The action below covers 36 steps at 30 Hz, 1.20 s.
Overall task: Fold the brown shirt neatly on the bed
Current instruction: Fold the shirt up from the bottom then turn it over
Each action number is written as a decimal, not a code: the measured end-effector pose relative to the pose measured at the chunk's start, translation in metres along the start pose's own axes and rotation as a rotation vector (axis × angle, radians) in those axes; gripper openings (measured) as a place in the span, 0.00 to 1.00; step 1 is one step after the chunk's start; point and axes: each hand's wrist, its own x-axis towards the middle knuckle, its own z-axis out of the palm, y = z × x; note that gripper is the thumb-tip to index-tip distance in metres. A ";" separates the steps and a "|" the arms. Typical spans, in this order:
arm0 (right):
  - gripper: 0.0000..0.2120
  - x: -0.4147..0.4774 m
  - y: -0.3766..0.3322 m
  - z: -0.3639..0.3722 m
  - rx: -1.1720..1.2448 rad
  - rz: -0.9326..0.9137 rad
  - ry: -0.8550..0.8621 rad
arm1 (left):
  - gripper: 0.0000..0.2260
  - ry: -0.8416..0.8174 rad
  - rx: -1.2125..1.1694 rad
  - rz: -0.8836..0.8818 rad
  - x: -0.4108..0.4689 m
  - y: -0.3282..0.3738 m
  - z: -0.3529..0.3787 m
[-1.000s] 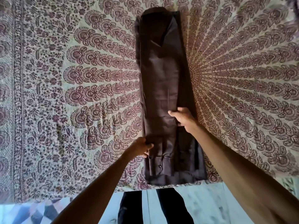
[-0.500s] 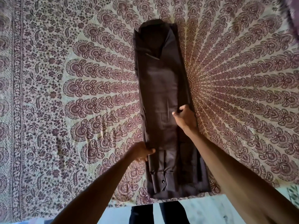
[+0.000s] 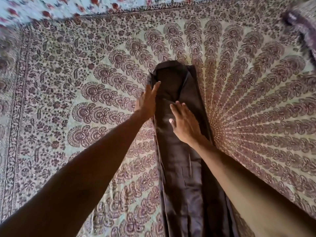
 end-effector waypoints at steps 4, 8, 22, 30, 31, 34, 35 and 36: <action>0.31 0.027 0.008 0.013 -0.032 -0.085 -0.045 | 0.33 -0.022 0.435 0.167 0.048 -0.009 -0.014; 0.32 0.038 0.016 0.022 -0.072 -0.110 -0.063 | 0.20 -0.046 0.668 0.291 0.082 -0.016 -0.023; 0.30 0.040 0.030 0.047 -0.103 0.055 -0.038 | 0.12 -0.105 0.473 0.010 0.140 -0.062 -0.027; 0.31 0.040 0.030 0.043 -0.144 0.016 -0.014 | 0.14 0.159 0.150 -0.157 0.129 -0.046 -0.023; 0.32 0.040 0.031 0.041 -0.147 0.015 -0.001 | 0.15 0.269 0.058 -0.179 0.121 -0.040 -0.022; 0.33 0.051 0.039 0.029 -0.131 0.080 0.050 | 0.10 0.458 -0.021 -0.075 0.090 -0.022 -0.011; 0.34 0.058 0.043 0.025 -0.132 0.107 0.068 | 0.09 0.450 0.001 -0.003 0.078 -0.018 -0.005; 0.34 0.067 0.048 0.021 -0.139 0.126 0.075 | 0.09 0.413 0.045 0.066 0.067 -0.015 0.003</action>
